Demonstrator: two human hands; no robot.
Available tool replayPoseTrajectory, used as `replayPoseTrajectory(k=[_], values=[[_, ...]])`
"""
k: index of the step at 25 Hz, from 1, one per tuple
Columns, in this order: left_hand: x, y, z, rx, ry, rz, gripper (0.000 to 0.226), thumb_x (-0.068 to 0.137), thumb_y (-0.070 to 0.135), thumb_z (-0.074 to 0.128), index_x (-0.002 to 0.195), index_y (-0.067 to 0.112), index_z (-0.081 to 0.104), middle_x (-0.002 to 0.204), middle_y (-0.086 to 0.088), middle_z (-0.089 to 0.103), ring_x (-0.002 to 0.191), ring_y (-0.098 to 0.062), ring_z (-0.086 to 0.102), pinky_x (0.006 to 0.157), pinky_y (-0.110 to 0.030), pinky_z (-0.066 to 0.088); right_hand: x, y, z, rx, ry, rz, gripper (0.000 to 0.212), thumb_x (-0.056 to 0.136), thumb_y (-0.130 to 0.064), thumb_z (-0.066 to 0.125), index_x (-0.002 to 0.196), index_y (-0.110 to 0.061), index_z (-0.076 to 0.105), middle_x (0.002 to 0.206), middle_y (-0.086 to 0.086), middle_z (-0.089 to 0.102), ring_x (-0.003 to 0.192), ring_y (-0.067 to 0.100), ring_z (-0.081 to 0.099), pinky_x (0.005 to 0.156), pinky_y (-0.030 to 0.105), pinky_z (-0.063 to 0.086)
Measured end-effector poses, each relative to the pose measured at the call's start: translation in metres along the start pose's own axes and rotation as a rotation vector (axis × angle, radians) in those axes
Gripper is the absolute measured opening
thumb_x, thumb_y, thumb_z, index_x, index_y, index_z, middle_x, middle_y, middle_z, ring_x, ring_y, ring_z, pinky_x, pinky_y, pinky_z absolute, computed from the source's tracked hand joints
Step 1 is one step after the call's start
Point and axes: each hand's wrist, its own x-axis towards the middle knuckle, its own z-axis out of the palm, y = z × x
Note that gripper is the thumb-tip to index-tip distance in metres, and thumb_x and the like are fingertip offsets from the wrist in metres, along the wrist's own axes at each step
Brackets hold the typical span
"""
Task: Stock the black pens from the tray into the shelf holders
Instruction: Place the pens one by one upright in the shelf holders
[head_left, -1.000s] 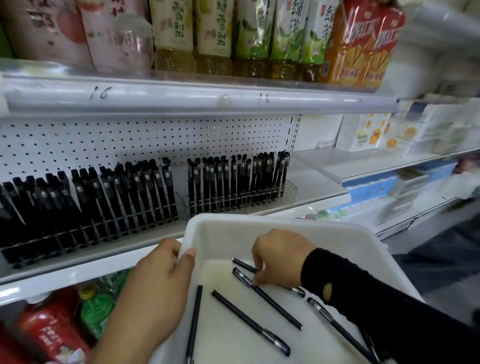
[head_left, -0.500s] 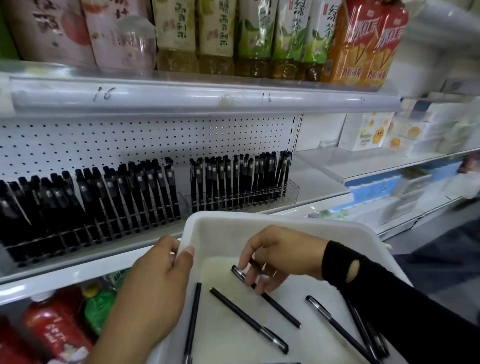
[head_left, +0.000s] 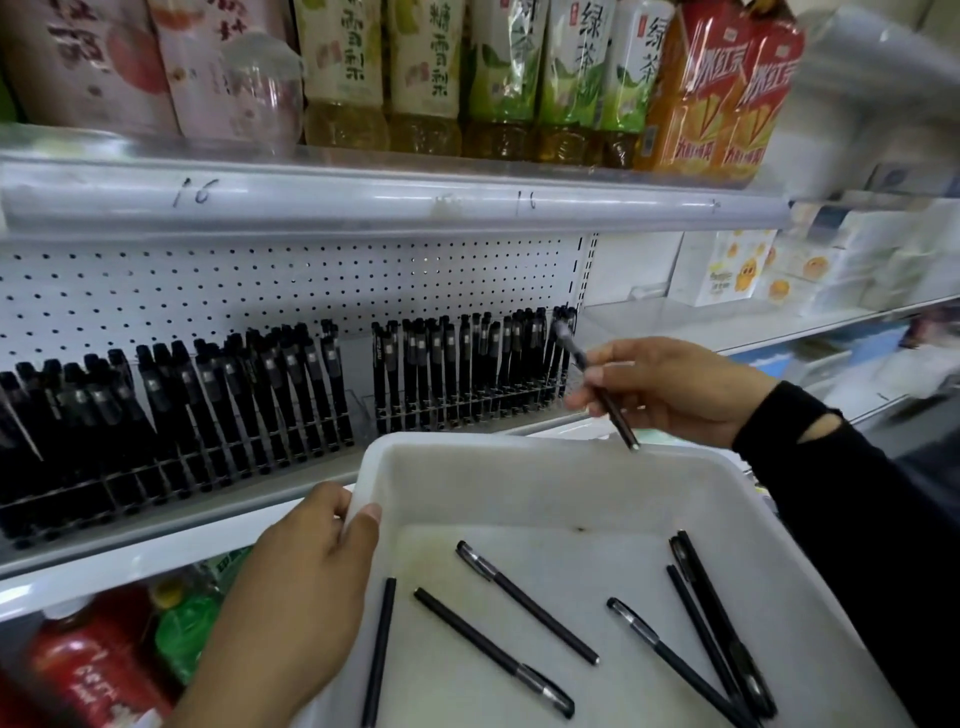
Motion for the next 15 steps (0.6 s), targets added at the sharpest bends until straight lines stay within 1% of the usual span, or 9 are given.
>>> replayPoseTrajectory(k=[2,4,6,8,9,11,13,15], values=[[0.0,0.002,0.0,0.008,-0.01,-0.004,0.026,0.098,0.045,0.043,0.086,0.028,0.059,0.073,0.001,0.068,0.069,-0.016,0.062,0.062,-0.033,0.045,0.017,0.0,-0.01,-0.062,0.204,-0.074,0.001,0.094,-0.006,0.063,0.095,-0.007,0.062,0.093,0.016,0.076,0.071,0.016,0.07,0.061,0.021,0.057],[0.001,0.004,0.001,-0.001,-0.02,-0.021,0.026,0.098,0.045,0.043,0.088,0.028,0.059,0.079,0.001,0.07,0.074,-0.016,0.063,0.068,-0.034,0.049,0.04,0.007,-0.018,-0.088,0.405,-0.115,0.005,0.092,-0.002,0.066,0.091,-0.005,0.063,0.093,0.019,0.074,0.074,0.023,0.071,0.067,0.026,0.06],[0.003,0.005,0.001,-0.009,-0.031,-0.044,0.026,0.098,0.046,0.042,0.088,0.029,0.059,0.082,0.002,0.071,0.076,-0.017,0.064,0.074,-0.037,0.052,0.069,0.018,-0.026,-0.081,0.553,-0.133,0.01,0.087,-0.003,0.072,0.085,-0.008,0.063,0.088,0.015,0.071,0.076,0.025,0.07,0.078,0.037,0.062],[0.004,0.005,0.002,-0.008,-0.029,-0.062,0.026,0.098,0.046,0.043,0.088,0.028,0.059,0.082,0.001,0.072,0.076,-0.015,0.065,0.076,-0.036,0.053,0.092,0.029,-0.03,-0.17,0.692,-0.151,0.014,0.081,-0.01,0.078,0.079,-0.016,0.066,0.081,0.008,0.073,0.076,0.026,0.071,0.084,0.045,0.061],[0.005,0.004,0.001,-0.007,-0.024,-0.065,0.026,0.098,0.046,0.043,0.087,0.028,0.059,0.082,0.0,0.072,0.075,-0.014,0.065,0.075,-0.035,0.052,0.102,0.033,-0.032,-0.22,0.742,-0.164,0.014,0.079,-0.012,0.079,0.08,-0.019,0.067,0.08,0.007,0.074,0.076,0.026,0.072,0.085,0.046,0.06],[0.008,0.002,0.002,-0.01,-0.015,-0.07,0.026,0.098,0.045,0.044,0.086,0.028,0.058,0.08,-0.001,0.073,0.073,-0.013,0.065,0.074,-0.033,0.051,0.114,0.037,-0.03,-0.282,0.802,-0.196,0.013,0.079,-0.011,0.078,0.089,-0.015,0.07,0.082,0.008,0.076,0.077,0.025,0.074,0.086,0.044,0.06],[0.011,-0.001,0.002,-0.003,-0.013,-0.068,0.026,0.098,0.045,0.045,0.085,0.027,0.058,0.077,-0.002,0.072,0.071,-0.014,0.065,0.07,-0.031,0.049,0.123,0.038,-0.027,-0.351,0.835,-0.218,0.016,0.082,-0.01,0.076,0.098,-0.01,0.071,0.086,0.009,0.076,0.08,0.025,0.073,0.088,0.041,0.059],[0.014,-0.003,0.002,0.0,-0.02,-0.068,0.026,0.098,0.044,0.045,0.083,0.026,0.058,0.072,-0.003,0.07,0.069,-0.014,0.063,0.066,-0.031,0.047,0.128,0.04,-0.024,-0.472,0.843,-0.221,0.02,0.084,-0.011,0.075,0.104,-0.01,0.071,0.091,0.008,0.075,0.085,0.023,0.071,0.09,0.036,0.057]])
